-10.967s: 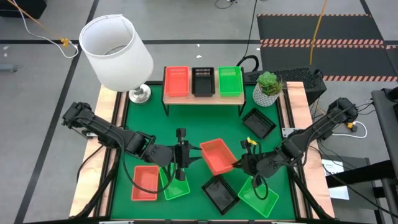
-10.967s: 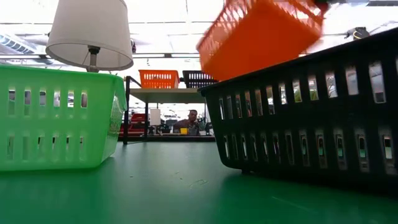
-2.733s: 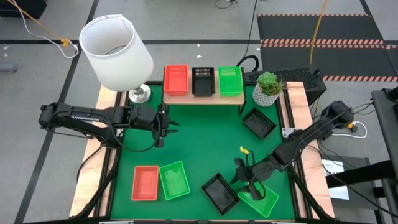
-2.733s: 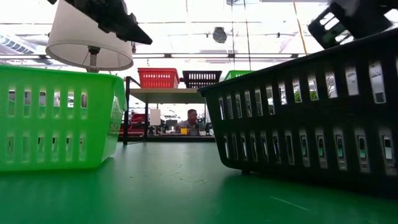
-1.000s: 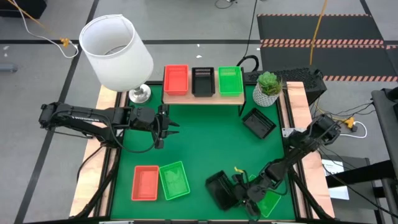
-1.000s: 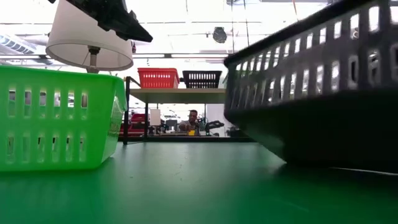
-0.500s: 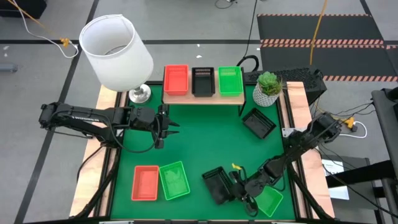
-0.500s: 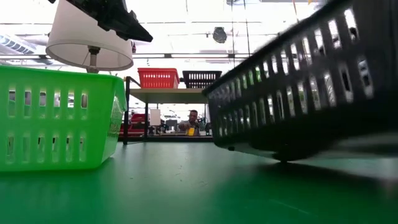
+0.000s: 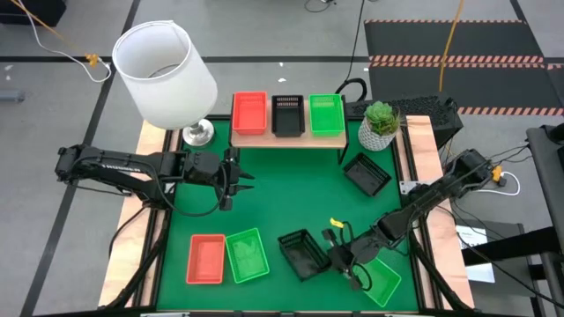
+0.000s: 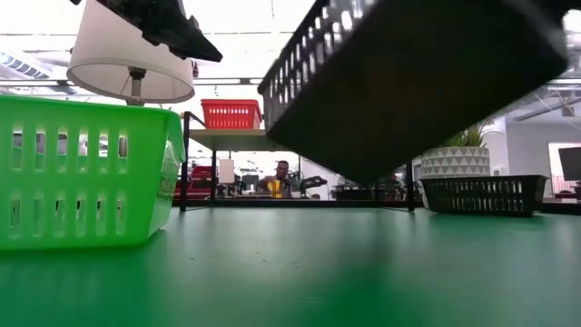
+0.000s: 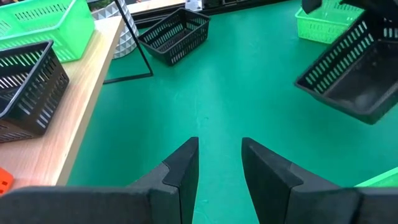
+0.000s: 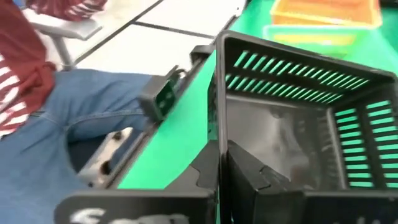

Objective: Stack baskets on shelf by color
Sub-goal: Stack the bottom black basket into the black basket on the shelf

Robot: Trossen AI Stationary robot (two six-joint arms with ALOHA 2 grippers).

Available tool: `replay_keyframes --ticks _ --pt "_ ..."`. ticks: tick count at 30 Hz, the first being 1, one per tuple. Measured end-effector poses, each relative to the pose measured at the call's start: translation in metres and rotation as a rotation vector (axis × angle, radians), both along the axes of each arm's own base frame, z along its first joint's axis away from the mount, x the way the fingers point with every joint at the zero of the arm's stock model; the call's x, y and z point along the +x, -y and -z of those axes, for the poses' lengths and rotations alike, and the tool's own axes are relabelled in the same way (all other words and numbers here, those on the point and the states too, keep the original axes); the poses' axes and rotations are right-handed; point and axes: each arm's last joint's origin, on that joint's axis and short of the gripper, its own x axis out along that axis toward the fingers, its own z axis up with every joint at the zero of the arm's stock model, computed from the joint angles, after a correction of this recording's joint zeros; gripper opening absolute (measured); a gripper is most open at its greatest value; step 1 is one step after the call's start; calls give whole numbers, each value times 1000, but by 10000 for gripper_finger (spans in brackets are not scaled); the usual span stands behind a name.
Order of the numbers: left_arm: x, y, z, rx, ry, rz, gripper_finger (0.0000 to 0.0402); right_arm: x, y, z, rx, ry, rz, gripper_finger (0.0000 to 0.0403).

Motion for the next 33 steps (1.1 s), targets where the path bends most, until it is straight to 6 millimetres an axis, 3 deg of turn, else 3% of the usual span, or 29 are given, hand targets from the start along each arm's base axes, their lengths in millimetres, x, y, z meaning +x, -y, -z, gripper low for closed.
replay_keyframes --ticks 7,15,24,29,33 --pt "0 0 1 0 -7 0 124 2 29 -25 -59 93 138 7" --pt "0 0 1 -2 -8 -1 124 9 71 -74 -267 141 385 7" --pt "0 0 1 -2 -8 -1 124 34 116 -127 -492 109 464 7" --pt "0 0 1 -2 -8 -1 124 40 138 -154 -492 163 545 8" --pt "0 0 1 -2 -8 -1 124 42 153 -164 -524 177 584 8"
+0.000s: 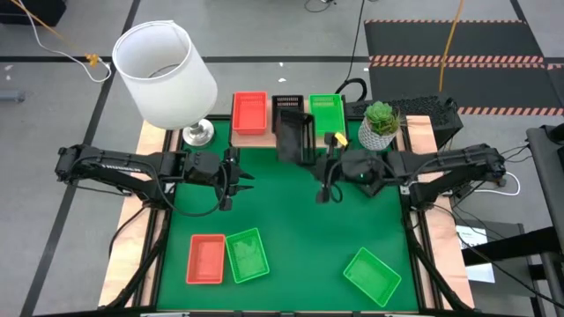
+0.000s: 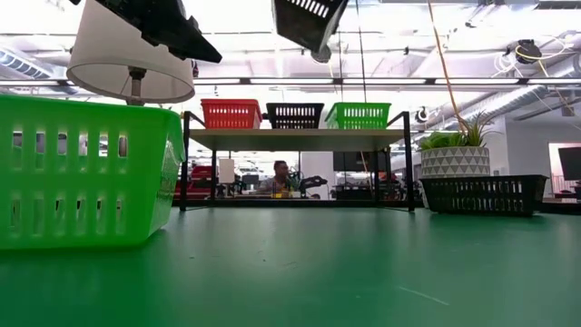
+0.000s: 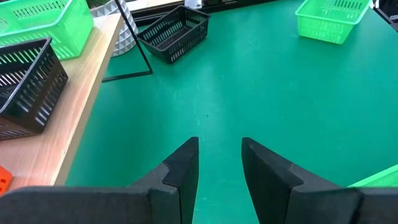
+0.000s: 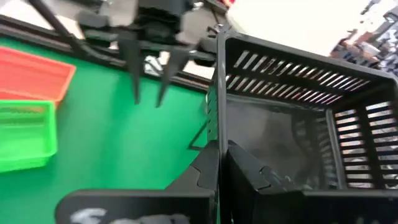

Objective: Stack baskets on shelf by color
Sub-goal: Stack the bottom black basket into the black basket on the shelf

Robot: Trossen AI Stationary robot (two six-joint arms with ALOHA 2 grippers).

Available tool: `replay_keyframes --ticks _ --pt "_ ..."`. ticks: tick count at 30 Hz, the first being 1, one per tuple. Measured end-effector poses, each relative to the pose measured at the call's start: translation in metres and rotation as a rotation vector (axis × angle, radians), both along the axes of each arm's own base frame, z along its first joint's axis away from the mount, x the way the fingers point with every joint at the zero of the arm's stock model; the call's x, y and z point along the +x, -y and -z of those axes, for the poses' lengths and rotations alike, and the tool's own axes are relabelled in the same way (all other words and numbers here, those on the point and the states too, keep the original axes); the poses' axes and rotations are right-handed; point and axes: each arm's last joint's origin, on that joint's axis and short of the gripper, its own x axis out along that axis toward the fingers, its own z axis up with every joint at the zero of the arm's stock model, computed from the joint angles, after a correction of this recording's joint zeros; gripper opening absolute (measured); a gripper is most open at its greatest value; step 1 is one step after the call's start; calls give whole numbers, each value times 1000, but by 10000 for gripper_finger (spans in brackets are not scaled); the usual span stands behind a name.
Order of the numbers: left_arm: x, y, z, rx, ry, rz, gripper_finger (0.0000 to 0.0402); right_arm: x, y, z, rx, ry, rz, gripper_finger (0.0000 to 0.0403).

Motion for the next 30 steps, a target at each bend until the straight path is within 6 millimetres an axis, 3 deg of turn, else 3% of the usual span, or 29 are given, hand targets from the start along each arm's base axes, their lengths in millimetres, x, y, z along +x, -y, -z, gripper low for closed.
replay_keyframes --ticks 12,23,30 --pt "0 0 0 -7 2 -4 124 4 48 3 45 -20 19 8" --pt "1 0 0 -3 2 -3 124 34 93 38 -26 -129 62 9" --pt "1 0 0 -3 -1 -3 124 36 116 51 -85 -195 38 9"
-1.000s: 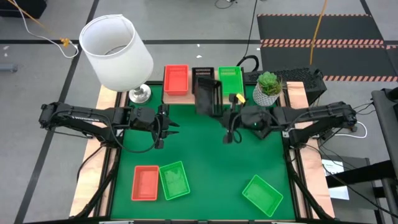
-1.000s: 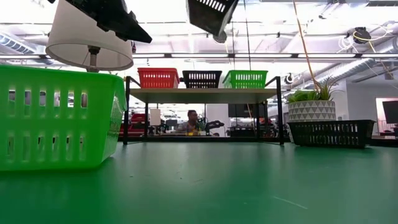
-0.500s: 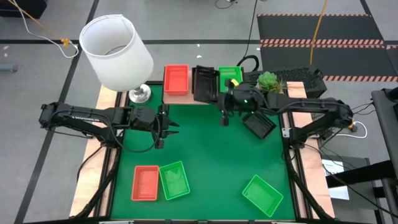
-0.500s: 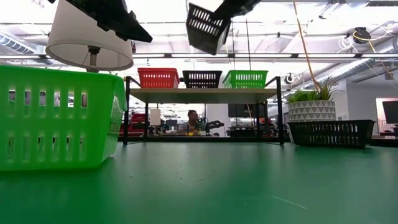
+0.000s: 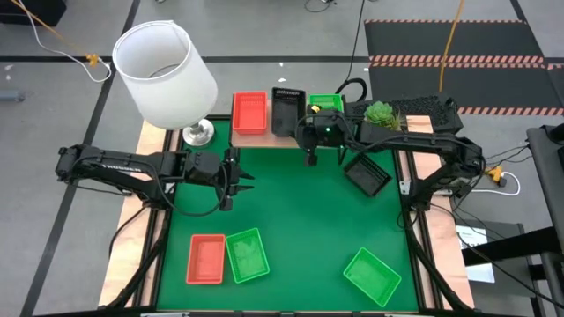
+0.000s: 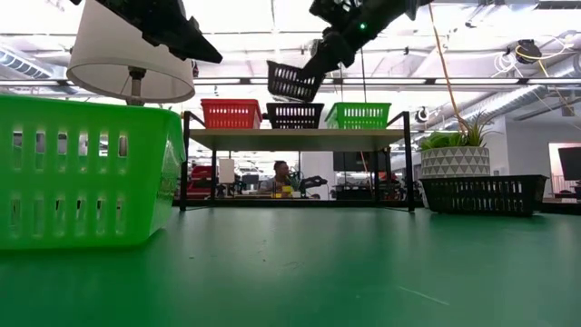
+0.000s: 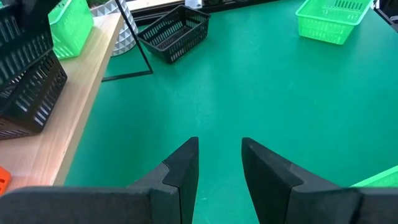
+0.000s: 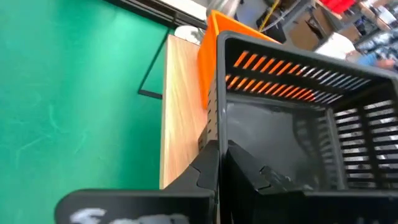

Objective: Stack baskets on shelf by color
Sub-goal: Stack the bottom black basket into the black basket on the shelf

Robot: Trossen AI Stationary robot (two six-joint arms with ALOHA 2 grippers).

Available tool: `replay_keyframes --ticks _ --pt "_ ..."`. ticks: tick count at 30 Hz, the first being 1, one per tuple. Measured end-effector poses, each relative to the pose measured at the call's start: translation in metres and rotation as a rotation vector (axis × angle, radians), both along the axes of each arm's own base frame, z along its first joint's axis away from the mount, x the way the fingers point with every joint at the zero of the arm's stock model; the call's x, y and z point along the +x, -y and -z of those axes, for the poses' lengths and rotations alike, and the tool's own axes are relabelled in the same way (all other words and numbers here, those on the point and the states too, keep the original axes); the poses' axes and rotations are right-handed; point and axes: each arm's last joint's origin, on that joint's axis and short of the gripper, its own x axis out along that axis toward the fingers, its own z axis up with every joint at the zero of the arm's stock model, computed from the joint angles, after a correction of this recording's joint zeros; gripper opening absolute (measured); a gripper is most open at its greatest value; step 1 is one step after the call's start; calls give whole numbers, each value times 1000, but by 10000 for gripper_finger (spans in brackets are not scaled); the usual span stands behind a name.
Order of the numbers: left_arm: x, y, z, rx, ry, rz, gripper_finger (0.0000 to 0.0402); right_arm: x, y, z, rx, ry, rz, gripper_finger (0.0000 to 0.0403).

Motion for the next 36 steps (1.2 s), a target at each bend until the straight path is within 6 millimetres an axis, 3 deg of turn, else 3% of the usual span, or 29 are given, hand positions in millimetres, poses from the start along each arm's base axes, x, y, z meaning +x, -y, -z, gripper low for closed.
replay_keyframes --ticks 16,36 --pt "0 0 0 16 4 9 124 -19 31 -3 6 -32 -88 9" --pt "1 0 -1 16 10 9 124 -24 38 -1 32 -46 -111 9"
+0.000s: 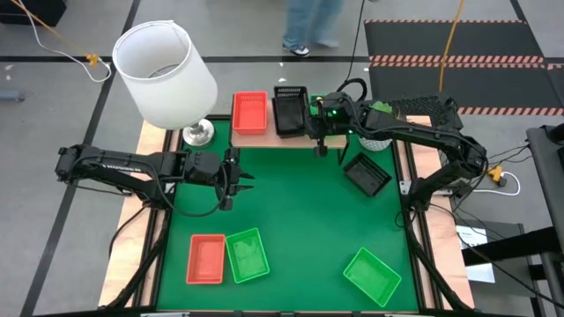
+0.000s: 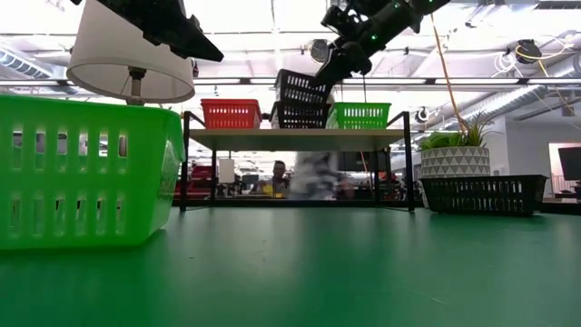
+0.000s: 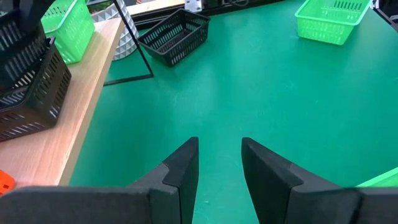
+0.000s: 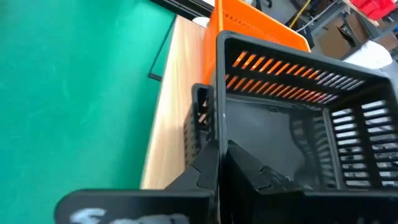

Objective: Stack baskets on shelf by color
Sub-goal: Stack the bottom black basket into the black basket on the shelf, then stack the right green basket into the green basket on the shelf

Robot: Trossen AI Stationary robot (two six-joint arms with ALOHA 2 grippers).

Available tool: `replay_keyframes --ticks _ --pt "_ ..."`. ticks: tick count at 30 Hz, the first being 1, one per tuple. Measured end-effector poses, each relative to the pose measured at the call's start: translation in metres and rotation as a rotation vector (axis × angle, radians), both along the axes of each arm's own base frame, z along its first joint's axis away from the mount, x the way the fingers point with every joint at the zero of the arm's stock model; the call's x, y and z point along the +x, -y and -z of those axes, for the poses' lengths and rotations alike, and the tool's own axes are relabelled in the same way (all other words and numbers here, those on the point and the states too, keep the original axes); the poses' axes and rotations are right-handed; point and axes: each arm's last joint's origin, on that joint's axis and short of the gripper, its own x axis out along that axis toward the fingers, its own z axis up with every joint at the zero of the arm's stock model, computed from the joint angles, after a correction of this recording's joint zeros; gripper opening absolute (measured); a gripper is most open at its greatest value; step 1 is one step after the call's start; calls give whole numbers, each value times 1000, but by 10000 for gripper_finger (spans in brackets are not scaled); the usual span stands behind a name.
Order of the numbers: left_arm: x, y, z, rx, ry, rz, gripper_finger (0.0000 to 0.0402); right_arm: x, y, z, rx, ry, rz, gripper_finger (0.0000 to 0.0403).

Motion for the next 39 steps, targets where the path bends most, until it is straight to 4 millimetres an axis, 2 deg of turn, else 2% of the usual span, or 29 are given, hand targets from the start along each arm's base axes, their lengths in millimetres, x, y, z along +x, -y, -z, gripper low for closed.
replay_keyframes --ticks 8,15,30,39 --pt "0 0 0 0 -1 0 124 0 0 0 31 6 14 9" --pt "0 0 0 -1 0 0 124 8 3 13 62 -25 -13 12" --pt "0 0 1 2 -4 1 124 12 5 13 80 20 32 87" --pt "0 0 1 1 -5 1 124 11 -5 5 127 57 40 100"
